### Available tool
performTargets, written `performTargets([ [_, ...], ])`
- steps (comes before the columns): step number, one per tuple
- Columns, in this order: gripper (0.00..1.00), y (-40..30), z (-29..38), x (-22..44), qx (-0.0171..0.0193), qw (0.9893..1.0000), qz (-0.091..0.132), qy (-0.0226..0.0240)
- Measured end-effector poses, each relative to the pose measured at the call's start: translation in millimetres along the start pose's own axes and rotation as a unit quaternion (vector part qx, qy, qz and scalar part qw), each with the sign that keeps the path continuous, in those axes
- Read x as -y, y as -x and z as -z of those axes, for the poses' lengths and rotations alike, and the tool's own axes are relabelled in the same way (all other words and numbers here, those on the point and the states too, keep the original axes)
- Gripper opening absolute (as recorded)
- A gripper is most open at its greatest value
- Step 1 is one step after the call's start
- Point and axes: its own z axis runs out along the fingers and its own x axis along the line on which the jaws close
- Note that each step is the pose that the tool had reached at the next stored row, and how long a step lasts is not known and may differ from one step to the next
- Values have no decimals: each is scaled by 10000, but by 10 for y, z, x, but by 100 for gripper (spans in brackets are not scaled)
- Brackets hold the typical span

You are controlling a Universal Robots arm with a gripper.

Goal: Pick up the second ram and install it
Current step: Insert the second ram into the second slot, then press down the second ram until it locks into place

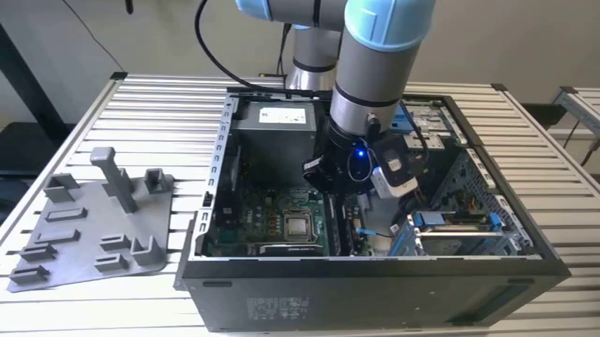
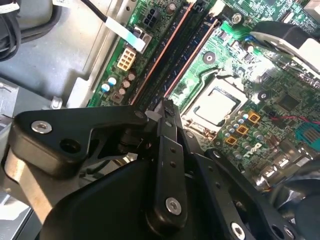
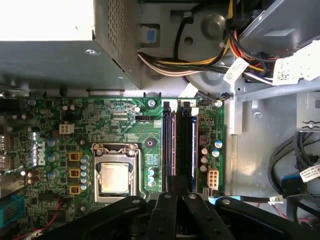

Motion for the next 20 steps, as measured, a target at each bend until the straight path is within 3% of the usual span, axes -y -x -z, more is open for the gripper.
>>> performTargets([
  [16, 11, -1, 17, 0, -2, 10000, 1, 0],
  [20, 11, -1, 17, 0, -6, 9998, 222, 0],
])
